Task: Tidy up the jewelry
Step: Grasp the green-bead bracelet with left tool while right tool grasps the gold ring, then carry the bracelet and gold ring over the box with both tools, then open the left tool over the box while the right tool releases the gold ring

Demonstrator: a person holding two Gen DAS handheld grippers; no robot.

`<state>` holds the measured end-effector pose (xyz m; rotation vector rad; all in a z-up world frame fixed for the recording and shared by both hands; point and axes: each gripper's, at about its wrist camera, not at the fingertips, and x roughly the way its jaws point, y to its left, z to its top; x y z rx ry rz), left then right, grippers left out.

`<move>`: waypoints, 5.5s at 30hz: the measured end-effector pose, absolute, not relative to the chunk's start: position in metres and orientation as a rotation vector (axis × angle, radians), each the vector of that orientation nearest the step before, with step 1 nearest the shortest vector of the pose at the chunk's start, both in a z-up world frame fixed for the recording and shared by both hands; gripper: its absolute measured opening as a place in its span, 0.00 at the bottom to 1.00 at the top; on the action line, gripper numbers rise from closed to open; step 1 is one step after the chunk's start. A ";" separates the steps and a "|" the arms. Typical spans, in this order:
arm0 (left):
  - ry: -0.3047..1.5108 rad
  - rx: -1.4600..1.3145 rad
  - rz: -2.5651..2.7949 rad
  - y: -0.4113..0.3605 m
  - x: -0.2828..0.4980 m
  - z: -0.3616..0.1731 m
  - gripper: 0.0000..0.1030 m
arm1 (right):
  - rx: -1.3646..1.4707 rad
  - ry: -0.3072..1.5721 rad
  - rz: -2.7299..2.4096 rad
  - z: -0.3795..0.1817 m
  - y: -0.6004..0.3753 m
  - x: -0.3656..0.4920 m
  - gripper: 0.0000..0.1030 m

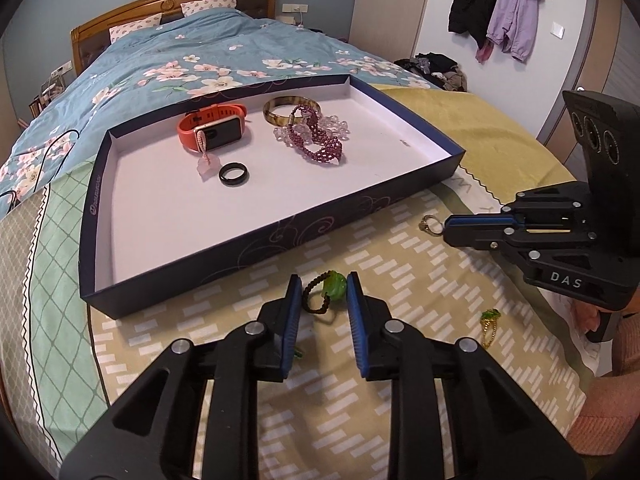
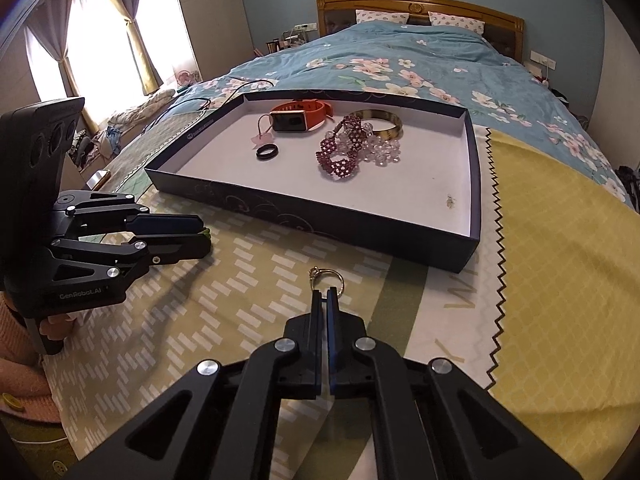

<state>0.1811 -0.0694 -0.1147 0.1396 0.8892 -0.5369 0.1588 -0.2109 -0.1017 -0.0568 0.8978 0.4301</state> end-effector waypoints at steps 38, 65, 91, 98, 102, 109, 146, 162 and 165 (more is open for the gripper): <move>0.765 0.089 -0.533 -0.058 0.162 -0.079 0.22 | -0.031 0.757 0.467 -0.065 -0.198 0.154 0.16; 0.693 0.076 -0.498 -0.055 0.170 -0.052 0.22 | -0.019 0.703 0.470 -0.051 -0.191 0.178 0.16; 0.699 0.075 -0.465 -0.055 0.189 -0.053 0.22 | -0.017 0.709 0.472 -0.052 -0.185 0.198 0.16; 0.702 0.074 -0.457 -0.054 0.195 -0.055 0.22 | -0.018 0.712 0.473 -0.054 -0.183 0.201 0.16; 0.705 0.073 -0.453 -0.054 0.198 -0.057 0.22 | -0.017 0.716 0.473 -0.058 -0.182 0.205 0.16; 0.716 0.071 -0.449 -0.053 0.206 -0.062 0.22 | -0.014 0.726 0.475 -0.064 -0.181 0.211 0.16; 0.778 0.054 -0.399 -0.057 0.230 -0.081 0.22 | -0.006 0.787 0.466 -0.081 -0.176 0.229 0.16; 0.822 0.038 -0.368 -0.055 0.246 -0.096 0.22 | -0.022 0.822 0.428 -0.088 -0.173 0.240 0.16; 0.836 0.022 -0.366 -0.054 0.249 -0.098 0.22 | -0.027 0.827 0.422 -0.090 -0.173 0.242 0.16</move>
